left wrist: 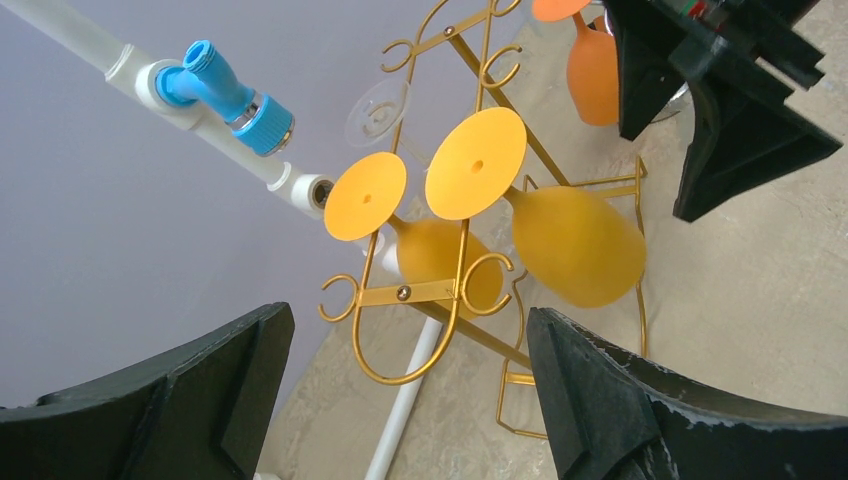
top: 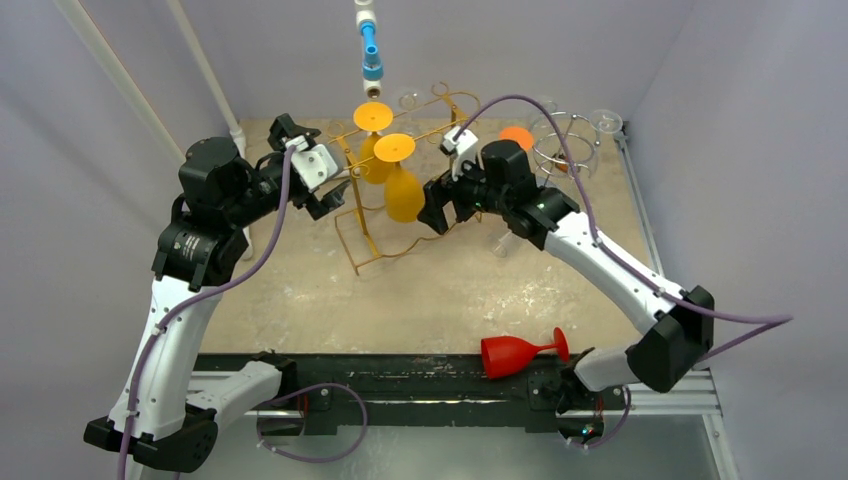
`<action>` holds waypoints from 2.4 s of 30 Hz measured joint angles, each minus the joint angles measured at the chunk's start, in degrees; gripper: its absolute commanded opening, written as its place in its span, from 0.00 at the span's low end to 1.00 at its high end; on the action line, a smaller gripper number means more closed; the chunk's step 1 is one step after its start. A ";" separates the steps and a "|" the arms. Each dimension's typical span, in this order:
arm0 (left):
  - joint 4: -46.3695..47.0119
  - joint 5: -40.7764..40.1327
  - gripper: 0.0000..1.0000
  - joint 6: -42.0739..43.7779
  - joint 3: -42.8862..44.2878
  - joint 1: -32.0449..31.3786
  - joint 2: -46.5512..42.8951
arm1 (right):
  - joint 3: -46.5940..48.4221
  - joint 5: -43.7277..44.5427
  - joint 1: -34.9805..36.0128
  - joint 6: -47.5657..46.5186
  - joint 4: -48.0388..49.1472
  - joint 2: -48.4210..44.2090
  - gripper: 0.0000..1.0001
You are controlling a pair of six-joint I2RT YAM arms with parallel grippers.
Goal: Place the wine glass upside down on the wine glass rack
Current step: Place the wine glass at the wine rack, then pick up the wine glass at the center of the board.
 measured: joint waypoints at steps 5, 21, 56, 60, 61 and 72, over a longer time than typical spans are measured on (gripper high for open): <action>-0.04 0.00 0.95 -0.31 0.46 0.00 0.00 | -2.43 2.10 -3.21 7.72 -1.92 -6.21 0.99; -0.02 0.28 0.95 -1.44 1.40 0.00 -0.09 | -23.15 23.98 -8.26 45.59 -16.20 -13.31 0.99; -1.44 1.29 0.94 -1.42 1.51 0.00 -0.04 | -20.81 32.72 -18.32 56.04 0.76 10.56 0.68; -1.75 1.77 0.95 -1.46 1.86 0.00 0.15 | -21.31 32.48 -18.27 55.28 1.95 10.45 0.50; -1.75 1.88 0.96 -1.49 2.14 0.00 0.24 | -21.59 32.41 -18.27 55.08 2.27 10.25 0.41; -1.70 2.62 1.00 -4.15 3.96 0.00 0.46 | -31.82 32.26 -14.84 47.82 1.01 -4.87 0.05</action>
